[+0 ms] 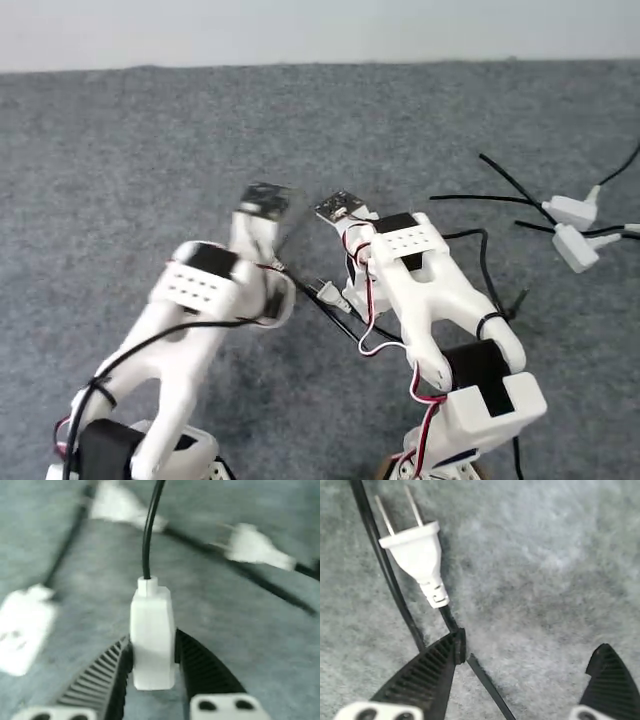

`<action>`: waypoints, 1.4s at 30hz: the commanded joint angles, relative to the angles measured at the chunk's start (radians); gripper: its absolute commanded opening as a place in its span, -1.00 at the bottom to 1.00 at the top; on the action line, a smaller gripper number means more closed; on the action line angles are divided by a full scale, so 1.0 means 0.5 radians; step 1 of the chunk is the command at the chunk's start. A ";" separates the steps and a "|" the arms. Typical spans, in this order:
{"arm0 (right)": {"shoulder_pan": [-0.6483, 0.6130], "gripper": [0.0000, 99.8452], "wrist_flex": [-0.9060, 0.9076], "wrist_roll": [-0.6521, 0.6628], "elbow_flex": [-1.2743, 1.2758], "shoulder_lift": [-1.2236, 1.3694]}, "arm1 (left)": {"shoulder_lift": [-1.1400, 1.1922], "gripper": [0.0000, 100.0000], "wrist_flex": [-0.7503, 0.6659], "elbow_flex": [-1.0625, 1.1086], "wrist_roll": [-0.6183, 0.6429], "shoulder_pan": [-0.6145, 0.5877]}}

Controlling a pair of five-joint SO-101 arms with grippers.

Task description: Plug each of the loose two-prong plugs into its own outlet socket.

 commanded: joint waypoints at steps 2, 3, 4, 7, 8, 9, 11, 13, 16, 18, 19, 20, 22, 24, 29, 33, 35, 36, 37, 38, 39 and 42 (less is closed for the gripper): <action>0.017 -0.26 0.023 0.006 -0.117 -0.026 | -0.025 -0.19 -0.052 0.084 0.031 -0.279; 0.017 -0.26 0.023 0.006 -0.117 -0.026 | -0.025 -0.09 -0.052 0.115 0.034 -0.282; 0.017 -0.26 0.023 0.006 -0.117 -0.026 | -0.025 -0.02 -0.052 0.140 0.037 -0.276; 0.017 -0.26 0.023 0.006 -0.117 -0.026 | -0.028 0.03 -0.055 0.152 0.068 -0.187; 0.017 -0.26 0.020 0.006 -0.117 -0.023 | -0.028 0.03 -0.055 0.152 0.101 -0.153; 0.017 -0.26 0.020 0.006 -0.117 -0.023 | -0.028 0.03 -0.055 0.152 0.129 -0.114; 0.017 -0.26 0.020 0.009 -0.117 -0.020 | -0.028 0.03 -0.055 0.152 0.150 -0.046; 0.017 -0.26 0.020 0.009 -0.117 -0.020 | -0.028 0.03 -0.058 0.161 0.150 -0.012; 0.017 -0.26 0.020 0.012 -0.117 -0.020 | -0.028 0.03 -0.061 0.164 0.150 -0.025; 0.017 -0.26 0.020 0.012 -0.117 -0.023 | -0.028 0.03 -0.052 0.170 0.147 -0.028; 0.017 -0.26 0.023 0.012 -0.117 -0.026 | -0.025 0.03 -0.049 0.189 0.147 -0.025; 0.017 -0.26 0.026 0.012 -0.117 -0.026 | -0.025 0.03 -0.052 0.219 0.141 -0.012; 0.017 -0.26 0.026 0.012 -0.117 -0.026 | -0.025 0.03 -0.068 0.287 0.138 -0.009; 0.017 -0.26 0.029 0.012 -0.117 -0.026 | -0.025 0.03 -0.064 0.351 0.129 -0.009; 0.017 -0.26 0.029 0.012 -0.117 -0.026 | -0.043 0.03 -0.058 0.428 -0.055 -0.052; 0.014 -0.26 0.029 0.009 -0.117 -0.026 | -0.043 0.03 0.025 0.137 -0.083 -0.144; 0.014 -0.26 0.029 0.012 -0.117 -0.026 | -0.043 0.03 0.126 -0.081 -0.169 -0.221; 0.014 -0.26 0.029 0.012 -0.117 -0.026 | -0.043 0.03 0.181 -0.186 -0.190 -0.258; 0.014 -0.26 0.026 0.009 -0.117 -0.026 | -0.043 0.03 0.230 -0.281 -0.184 -0.285; 0.014 -0.26 0.023 0.006 -0.117 -0.026 | -0.043 0.03 0.270 -0.361 -0.169 -0.307; 0.014 -0.26 0.023 0.006 -0.117 -0.026 | -0.043 0.03 0.285 -0.431 -0.175 -0.331; -0.041 -0.26 0.026 0.003 -0.114 -0.029 | -0.043 0.03 0.301 -0.637 -0.249 -0.356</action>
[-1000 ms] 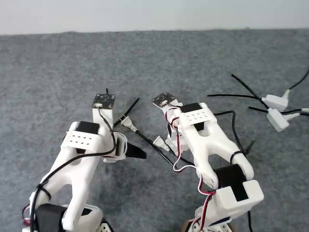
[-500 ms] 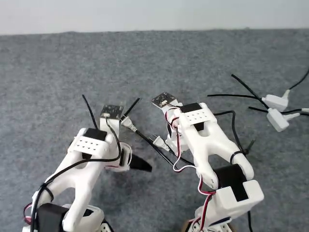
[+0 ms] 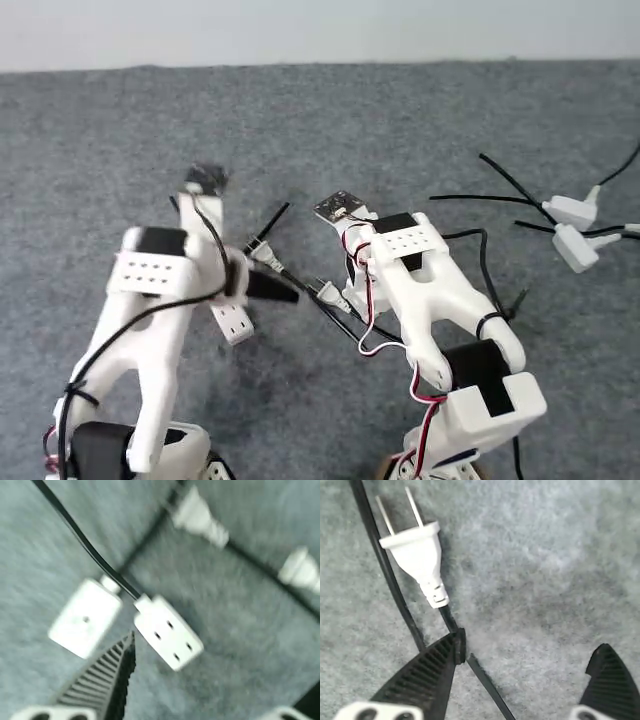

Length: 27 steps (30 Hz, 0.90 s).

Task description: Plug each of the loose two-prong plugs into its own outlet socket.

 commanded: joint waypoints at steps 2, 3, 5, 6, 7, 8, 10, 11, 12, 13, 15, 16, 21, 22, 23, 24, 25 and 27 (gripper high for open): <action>-0.081 -0.26 0.026 0.003 -0.107 -0.029 | -0.043 0.03 0.153 -0.419 -0.083 -0.015; -0.091 -0.26 0.026 0.000 -0.107 -0.029 | -0.043 0.03 0.224 -0.496 -0.092 -0.015; -0.081 -0.26 0.029 -0.043 -0.107 -0.044 | -0.043 0.03 0.350 -0.631 -0.095 -0.021; -0.069 -0.26 0.029 -0.061 -0.107 -0.078 | -0.043 0.03 0.399 -0.689 -0.095 -0.021; -0.051 -0.26 0.029 -0.077 -0.104 -0.130 | -0.046 0.03 0.445 -0.744 -0.095 -0.015; -0.026 -0.26 0.029 -0.080 -0.086 -0.198 | -0.052 0.02 0.494 -0.802 -0.086 -0.012; 0.011 -0.26 0.017 -0.083 -0.009 -0.367 | -0.110 -0.04 0.540 -0.867 -0.083 -0.025; 0.017 -0.26 0.014 -0.083 0.043 -0.459 | -0.160 -0.07 0.552 -0.867 -0.083 -0.031; 0.014 -0.26 0.011 -0.077 0.101 -0.557 | -0.215 -0.11 0.559 -0.852 -0.092 -0.031; 0.005 -0.26 0.011 -0.071 0.157 -0.652 | -0.282 -0.14 0.549 -0.802 -0.095 -0.031; -0.029 -0.26 0.011 -0.068 0.267 -0.836 | -0.430 -0.18 0.488 -0.646 -0.095 -0.031; -0.044 -0.26 0.011 -0.068 0.316 -0.931 | -0.503 -0.18 0.423 -0.535 -0.095 -0.031; -0.041 -0.26 0.023 -0.153 0.479 -1.333 | -0.881 -0.18 -0.196 0.201 -0.095 -0.117; -0.041 -0.26 0.014 -0.153 0.512 -1.398 | -0.957 -0.18 -0.359 0.364 -0.095 -0.144; -0.044 -0.26 -0.008 -0.141 0.555 -1.453 | -1.028 -0.18 -0.522 0.526 -0.095 -0.175; -0.051 -0.26 -0.057 -0.132 0.611 -1.496 | -1.099 -0.18 -0.675 0.674 -0.095 -0.196; -0.057 -0.26 -0.106 -0.132 0.669 -1.524 | -1.166 -0.18 -0.779 0.799 -0.095 -0.221; -0.060 -0.26 -0.216 -0.129 0.767 -1.527 | -1.267 -0.18 -0.807 0.904 -0.110 -0.261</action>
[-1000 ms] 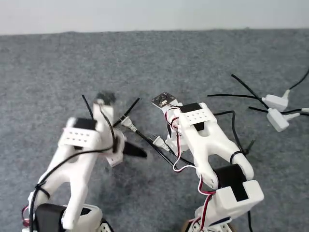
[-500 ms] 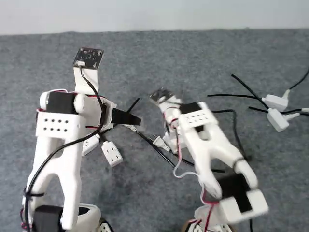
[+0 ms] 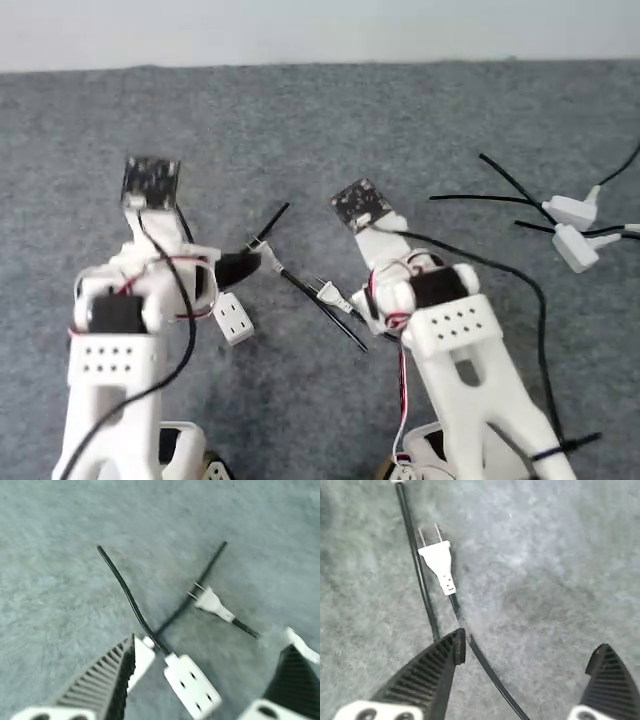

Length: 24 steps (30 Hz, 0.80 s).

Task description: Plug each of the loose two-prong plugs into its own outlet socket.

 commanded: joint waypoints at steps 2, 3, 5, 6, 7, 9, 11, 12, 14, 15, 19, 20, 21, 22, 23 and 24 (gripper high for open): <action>-0.038 -0.26 -0.152 0.061 0.080 -0.051 | -0.239 -0.18 -0.104 0.152 -0.114 -0.055; -0.072 -0.26 -0.149 0.101 0.080 -0.020 | -0.242 -0.18 -0.095 0.149 -0.117 -0.052; -0.192 -0.26 -0.149 0.135 0.080 0.087 | -0.242 -0.18 -0.120 0.173 -0.068 -0.064; -0.262 -0.26 -0.161 0.141 0.080 0.155 | -0.242 -0.18 -0.175 0.201 -0.049 -0.083; -0.342 -0.26 -0.170 0.144 0.071 0.229 | -0.242 -0.18 -0.236 0.235 -0.040 -0.114; -0.468 -0.26 -0.204 0.178 0.009 0.394 | -0.242 -0.18 -0.387 0.311 -0.037 -0.190; -0.514 -0.26 -0.253 0.218 -0.092 0.582 | -0.242 -0.18 -0.488 0.342 -0.003 -0.301; -0.514 -0.26 -0.278 0.227 -0.150 0.677 | -0.242 -0.18 -0.497 0.342 0.021 -0.341; -0.511 -0.26 -0.311 0.245 -0.276 0.873 | -0.242 -0.18 -0.500 0.339 0.034 -0.377; -0.511 -0.26 -0.311 0.267 -0.331 0.965 | -0.242 -0.18 -0.500 0.342 0.034 -0.374; -0.520 -0.26 -0.305 0.267 -0.491 1.226 | -0.242 -0.18 -0.512 0.364 0.031 -0.374; -0.520 -0.26 -0.311 0.267 -0.516 1.257 | -0.242 -0.18 -0.522 0.370 0.031 -0.374; -0.520 -0.26 -0.315 0.270 -0.543 1.281 | -0.242 -0.18 -0.543 0.379 0.031 -0.374; -0.523 -0.26 -0.315 0.273 -0.568 1.300 | -0.242 -0.18 -0.552 0.382 0.031 -0.374; -0.523 -0.26 -0.315 0.273 -0.595 1.318 | -0.242 -0.18 -0.555 0.382 0.031 -0.374; -0.523 -0.26 -0.315 0.273 -0.608 1.333 | -0.242 -0.18 -0.555 0.382 0.031 -0.374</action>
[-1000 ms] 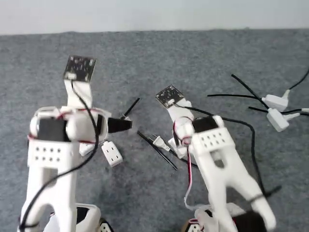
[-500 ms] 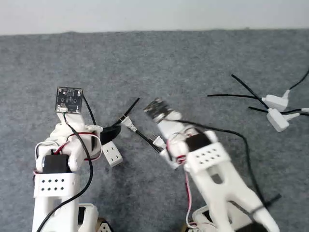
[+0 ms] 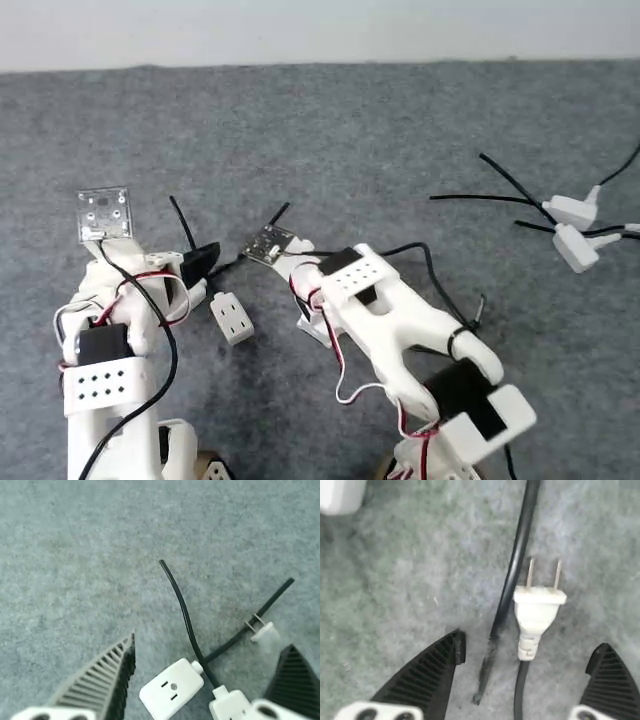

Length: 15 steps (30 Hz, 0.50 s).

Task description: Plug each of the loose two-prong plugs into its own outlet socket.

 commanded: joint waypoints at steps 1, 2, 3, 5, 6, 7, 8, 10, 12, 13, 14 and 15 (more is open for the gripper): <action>-0.023 -0.26 -0.032 0.031 -0.144 0.023 | -0.046 -0.18 -0.061 -0.029 0.018 -0.009; -0.023 -0.26 -0.038 0.034 -0.147 0.038 | -0.046 -0.18 -0.061 -0.026 0.000 -0.009; -0.023 -0.26 -0.066 0.028 -0.147 0.057 | -0.046 -0.18 -0.071 -0.011 -0.003 -0.003; -0.023 -0.26 -0.115 0.025 -0.147 0.106 | -0.046 -0.18 -0.074 0.002 -0.009 0.049; -0.023 -0.26 -0.115 0.025 -0.153 0.124 | -0.046 -0.18 -0.068 0.002 -0.009 0.083; -0.023 -0.28 -0.115 0.025 -0.153 0.137 | -0.046 -0.18 -0.064 0.005 -0.009 0.110; -0.023 -0.33 -0.118 0.025 -0.157 0.146 | -0.046 -0.18 -0.071 0.020 -0.009 0.126; -0.023 -0.49 -0.130 0.025 -0.157 0.149 | -0.046 -0.18 -0.077 0.032 -0.009 0.132; -0.023 -0.70 -0.130 0.025 -0.181 0.164 | -0.046 -0.18 -0.077 0.032 -0.009 0.129; -0.020 -0.80 -0.130 0.025 -0.196 0.173 | -0.046 -0.18 -0.077 0.032 -0.012 0.129; -0.020 -0.90 -0.130 0.025 -0.203 0.173 | -0.046 -0.18 -0.077 0.032 -0.012 0.129; -0.020 -0.99 -0.130 0.025 -0.206 0.173 | -0.046 -0.18 -0.077 0.032 -0.012 0.129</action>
